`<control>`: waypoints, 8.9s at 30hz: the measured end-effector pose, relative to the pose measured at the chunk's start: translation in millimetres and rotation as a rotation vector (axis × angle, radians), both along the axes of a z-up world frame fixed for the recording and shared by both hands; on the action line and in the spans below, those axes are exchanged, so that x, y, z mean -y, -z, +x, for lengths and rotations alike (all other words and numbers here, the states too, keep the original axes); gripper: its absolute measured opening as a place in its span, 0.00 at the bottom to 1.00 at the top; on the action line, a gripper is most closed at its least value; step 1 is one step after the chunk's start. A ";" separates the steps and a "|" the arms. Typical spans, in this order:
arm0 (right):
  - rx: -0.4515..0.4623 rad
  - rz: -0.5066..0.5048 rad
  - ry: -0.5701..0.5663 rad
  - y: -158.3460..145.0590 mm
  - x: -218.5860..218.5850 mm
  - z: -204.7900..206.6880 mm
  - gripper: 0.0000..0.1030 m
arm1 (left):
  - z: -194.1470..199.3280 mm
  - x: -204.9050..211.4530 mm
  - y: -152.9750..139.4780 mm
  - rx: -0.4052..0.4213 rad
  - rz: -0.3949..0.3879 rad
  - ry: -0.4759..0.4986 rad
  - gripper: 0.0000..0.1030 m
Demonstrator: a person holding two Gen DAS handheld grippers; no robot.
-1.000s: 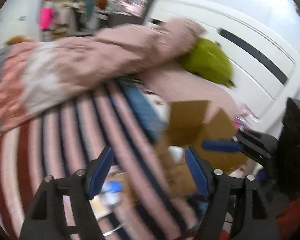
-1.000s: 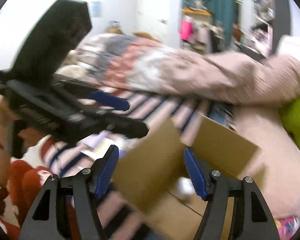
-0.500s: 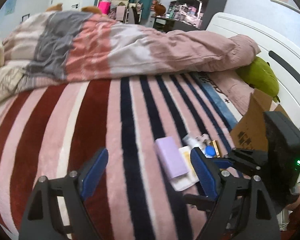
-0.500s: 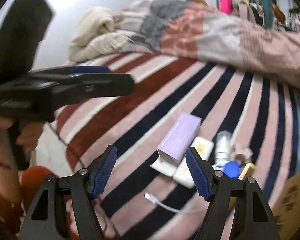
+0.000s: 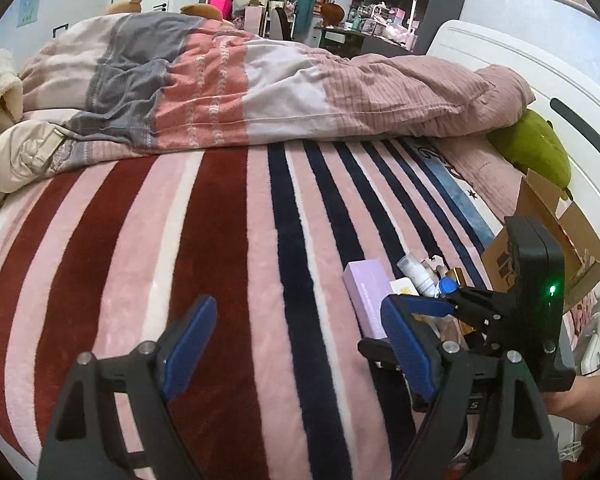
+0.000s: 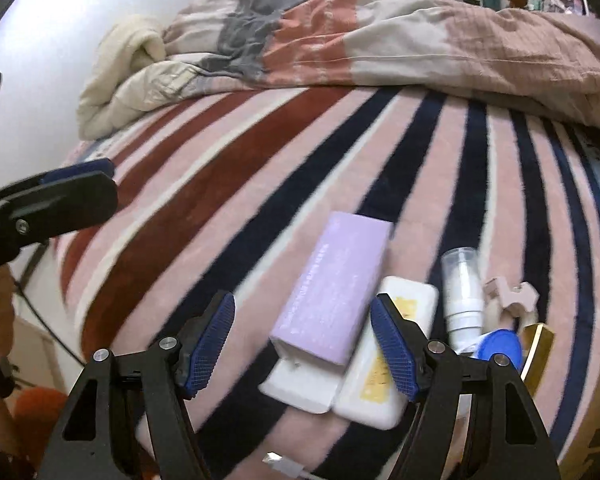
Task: Organize rigid objects
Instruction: 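Grasp the lavender box with the right gripper and lift it, then lower the lavender box into the cardboard box and open the right gripper, then grasp the white KATO-KATO tube with the right gripper and lift it, then lower the white tube into the cardboard box and open the right gripper, then grasp the gold tube with the right gripper and lift it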
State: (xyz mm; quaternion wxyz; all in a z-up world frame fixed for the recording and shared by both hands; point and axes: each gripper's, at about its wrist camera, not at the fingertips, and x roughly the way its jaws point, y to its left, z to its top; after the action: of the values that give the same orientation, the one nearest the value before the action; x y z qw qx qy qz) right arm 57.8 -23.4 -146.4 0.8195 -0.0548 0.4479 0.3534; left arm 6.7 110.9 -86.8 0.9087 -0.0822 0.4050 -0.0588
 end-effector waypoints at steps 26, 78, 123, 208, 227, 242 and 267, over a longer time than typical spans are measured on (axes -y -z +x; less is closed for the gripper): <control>0.023 -0.025 -0.110 9.2 -11.1 23.7 0.72 | -7.8 -12.9 -6.3 -0.025 -0.016 -0.102 0.79; 0.023 -0.191 -0.003 -119.4 274.9 2.5 0.48 | 94.8 331.5 -90.7 -0.140 -0.094 0.540 0.68; -0.081 -0.085 0.206 4.5 29.8 -2.3 0.66 | 8.7 0.5 -9.1 0.064 -0.046 0.049 0.84; 0.046 -0.036 0.030 -131.5 268.3 0.5 0.30 | 63.0 271.8 -107.0 -0.020 -0.057 0.477 0.57; 0.091 0.040 -0.248 -80.2 75.8 -53.5 0.40 | -11.6 66.5 -60.9 0.091 0.001 0.067 0.81; 0.228 -0.130 0.207 -7.3 131.8 -30.3 0.59 | -15.9 41.4 -28.4 0.058 -0.054 0.057 0.81; 0.010 -0.158 0.262 17.8 140.2 -33.0 0.14 | -20.7 49.2 -24.9 0.044 -0.031 0.088 0.81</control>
State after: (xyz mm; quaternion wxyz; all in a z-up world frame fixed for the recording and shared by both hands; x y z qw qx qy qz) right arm 24.7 -163.6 -164.2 0.8539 -0.0616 0.4736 0.2068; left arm -14.0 61.8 -61.9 0.9125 -0.0769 0.3872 -0.1068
